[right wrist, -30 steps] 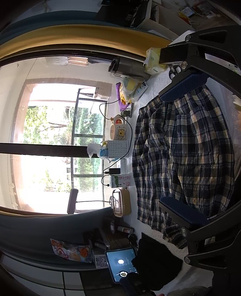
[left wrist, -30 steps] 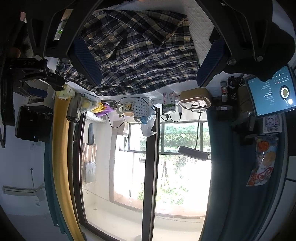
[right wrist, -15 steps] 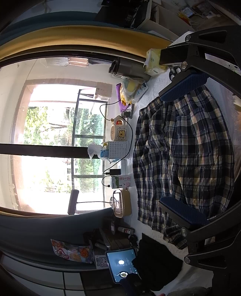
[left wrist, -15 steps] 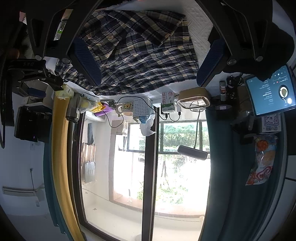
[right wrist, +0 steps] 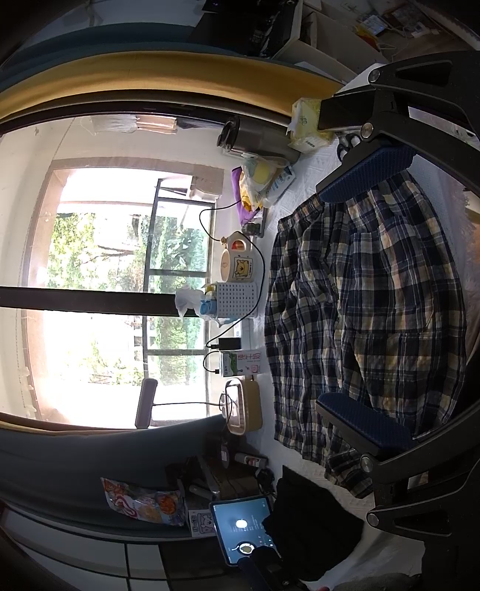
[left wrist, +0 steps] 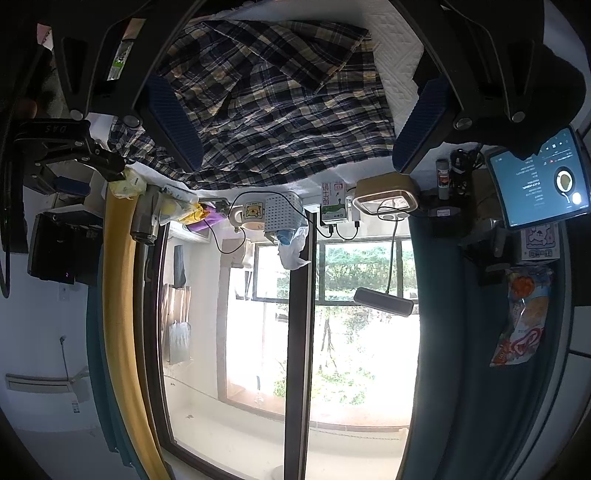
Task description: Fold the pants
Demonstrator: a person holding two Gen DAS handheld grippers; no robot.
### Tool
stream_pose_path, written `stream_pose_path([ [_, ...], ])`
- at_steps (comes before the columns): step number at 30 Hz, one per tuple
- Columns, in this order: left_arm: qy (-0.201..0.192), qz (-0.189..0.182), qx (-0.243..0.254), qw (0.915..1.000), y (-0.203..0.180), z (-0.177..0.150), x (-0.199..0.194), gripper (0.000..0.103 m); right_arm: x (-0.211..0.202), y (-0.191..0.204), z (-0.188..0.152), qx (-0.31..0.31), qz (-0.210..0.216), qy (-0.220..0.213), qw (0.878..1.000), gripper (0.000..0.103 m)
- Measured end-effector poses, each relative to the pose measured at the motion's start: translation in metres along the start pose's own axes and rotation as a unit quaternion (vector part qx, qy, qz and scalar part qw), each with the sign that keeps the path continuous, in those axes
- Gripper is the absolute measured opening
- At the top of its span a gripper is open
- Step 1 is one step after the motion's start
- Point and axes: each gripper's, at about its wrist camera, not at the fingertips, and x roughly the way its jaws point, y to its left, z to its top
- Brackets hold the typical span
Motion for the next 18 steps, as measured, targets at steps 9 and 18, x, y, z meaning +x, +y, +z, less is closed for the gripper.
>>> stream_pose_path([
  [9, 0.000, 0.000, 0.001, 1.0000, 0.0010, 0.0003, -0.0006, 0.101, -0.0001, -0.0004, -0.0006, 0.000, 0.000, 0.000, 1.000, 0.103],
  [18, 0.000, 0.000, 0.001, 1.0000, 0.0010, 0.0002, -0.0003, 0.101, 0.0001, -0.0010, -0.0008, 0.000, 0.000, 0.001, 1.000, 0.103],
])
